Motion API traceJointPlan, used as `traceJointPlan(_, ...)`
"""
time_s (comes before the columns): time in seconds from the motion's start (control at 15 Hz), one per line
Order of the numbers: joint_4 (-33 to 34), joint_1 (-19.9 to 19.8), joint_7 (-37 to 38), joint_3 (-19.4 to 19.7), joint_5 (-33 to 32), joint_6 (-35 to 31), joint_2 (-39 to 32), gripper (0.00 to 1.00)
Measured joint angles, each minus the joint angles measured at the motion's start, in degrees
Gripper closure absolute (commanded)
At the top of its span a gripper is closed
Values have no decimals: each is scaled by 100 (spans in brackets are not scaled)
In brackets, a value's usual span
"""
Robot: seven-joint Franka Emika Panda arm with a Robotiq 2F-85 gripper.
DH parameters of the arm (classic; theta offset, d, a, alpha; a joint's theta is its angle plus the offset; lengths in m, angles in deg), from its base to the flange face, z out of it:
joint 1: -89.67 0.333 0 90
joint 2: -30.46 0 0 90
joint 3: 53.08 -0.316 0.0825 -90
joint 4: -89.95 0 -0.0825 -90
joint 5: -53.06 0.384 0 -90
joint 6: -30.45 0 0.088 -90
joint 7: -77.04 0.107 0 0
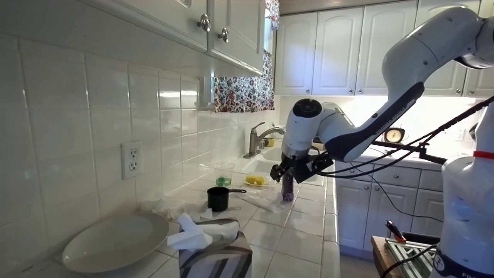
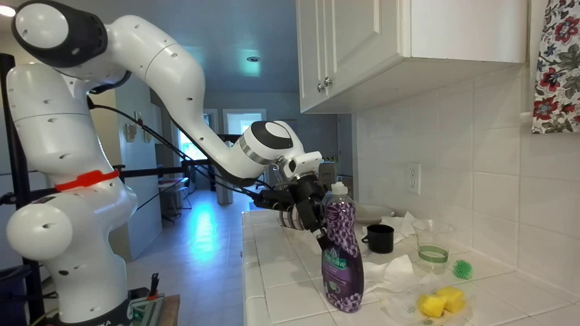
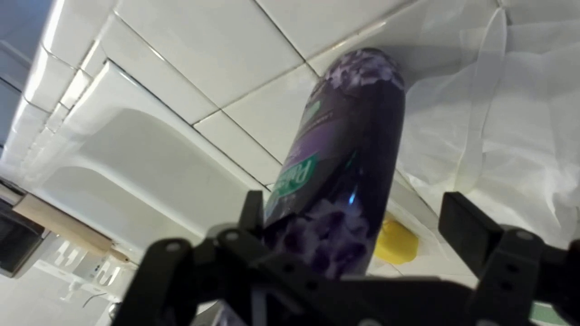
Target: Pick up the bottle, then pour some of its contents into the cup
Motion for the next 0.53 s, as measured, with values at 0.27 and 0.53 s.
traceJointPlan(0.27, 7, 64, 99, 163, -76, 126, -19, 0)
traceJointPlan(0.53, 48, 75, 100, 310, -103, 126, -19, 34)
